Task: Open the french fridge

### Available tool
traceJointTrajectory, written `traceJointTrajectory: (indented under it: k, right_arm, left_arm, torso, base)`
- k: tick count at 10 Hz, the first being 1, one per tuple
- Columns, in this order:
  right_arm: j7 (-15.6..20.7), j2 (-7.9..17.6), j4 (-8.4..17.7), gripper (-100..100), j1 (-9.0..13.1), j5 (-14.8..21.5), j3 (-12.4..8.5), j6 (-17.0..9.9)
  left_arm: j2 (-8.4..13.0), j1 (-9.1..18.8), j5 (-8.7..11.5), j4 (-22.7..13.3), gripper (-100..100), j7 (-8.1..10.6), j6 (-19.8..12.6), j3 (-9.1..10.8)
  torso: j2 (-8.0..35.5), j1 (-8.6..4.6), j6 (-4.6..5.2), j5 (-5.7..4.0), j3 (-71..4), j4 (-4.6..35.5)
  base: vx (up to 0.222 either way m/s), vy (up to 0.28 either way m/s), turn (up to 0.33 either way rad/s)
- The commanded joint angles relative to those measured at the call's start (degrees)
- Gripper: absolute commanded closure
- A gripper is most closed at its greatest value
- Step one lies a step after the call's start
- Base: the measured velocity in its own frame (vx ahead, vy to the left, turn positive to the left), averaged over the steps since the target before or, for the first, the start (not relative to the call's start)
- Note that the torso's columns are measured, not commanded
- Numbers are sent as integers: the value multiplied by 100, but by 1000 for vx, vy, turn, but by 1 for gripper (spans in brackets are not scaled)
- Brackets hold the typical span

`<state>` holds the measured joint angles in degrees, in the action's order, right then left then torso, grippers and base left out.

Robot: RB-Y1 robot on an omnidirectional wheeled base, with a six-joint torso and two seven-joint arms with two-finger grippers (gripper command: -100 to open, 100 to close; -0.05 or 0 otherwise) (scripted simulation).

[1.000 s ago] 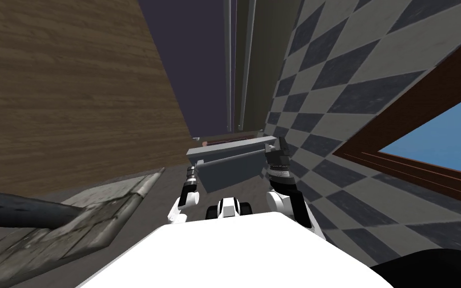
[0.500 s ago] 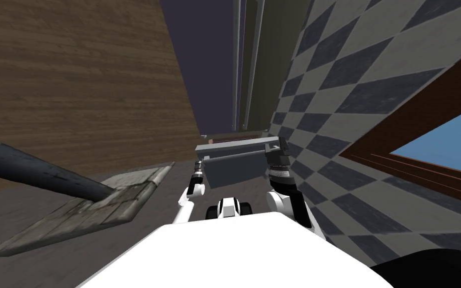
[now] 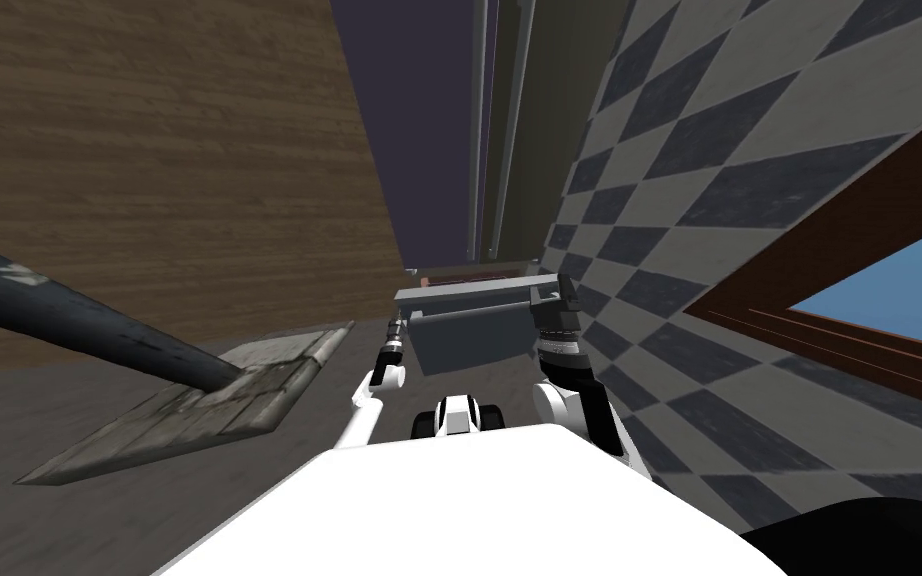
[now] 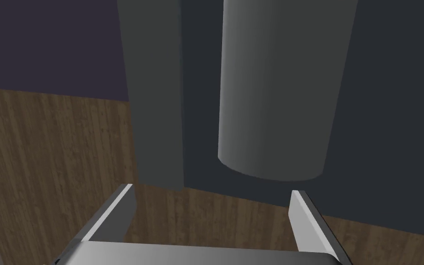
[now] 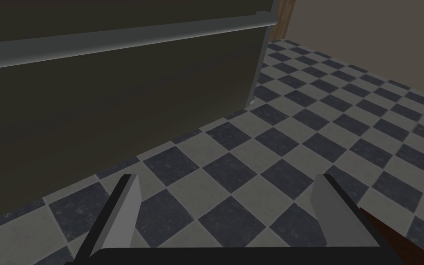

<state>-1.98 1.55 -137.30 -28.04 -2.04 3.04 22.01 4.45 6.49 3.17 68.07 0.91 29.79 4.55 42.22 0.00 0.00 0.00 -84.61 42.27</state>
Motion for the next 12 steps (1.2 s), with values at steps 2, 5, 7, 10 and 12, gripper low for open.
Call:
traceJointTrajectory:
  k: [2, 5, 7, 10, 12]
  right_arm:
    - [0, 0, 0, 0, 0, 0, 0, 0]
    - [0, 0, 0, 0, 0, 0, 0, 0]
    - [0, 0, 0, 0, 0, 0, 0, 0]
    - [0, 0, 0, 0, 0, 0, 0, 0]
    - [0, 0, 0, 0, 0, 0, 0, 0]
  left_arm:
    - [253, 72, 20, -97, -100, 27, -178, -32]
    - [-85, 120, 36, -185, -100, 53, -300, -55]
    - [-347, 124, 37, -192, -100, 55, -310, -57]
    - [-350, 157, 70, -45, -100, 48, -465, 41]
    - [-351, 99, 58, -70, 100, 45, -411, 24]
  torso:
    - [9, 0, 0, 0, 6, 3]
    - [7, -4, 1, -1, 5, 2]
    - [3, -9, 22, 4, 2, -3]
    - [-18, -43, 35, -3, -10, -11]
    - [-4, -10, 6, -3, -3, 1]
  base:
    - [1, -4, -11]
    - [-1, -13, -16]
    - [0, 12, 33]
    - [13, 20, 25]
    - [21, 5, 3]
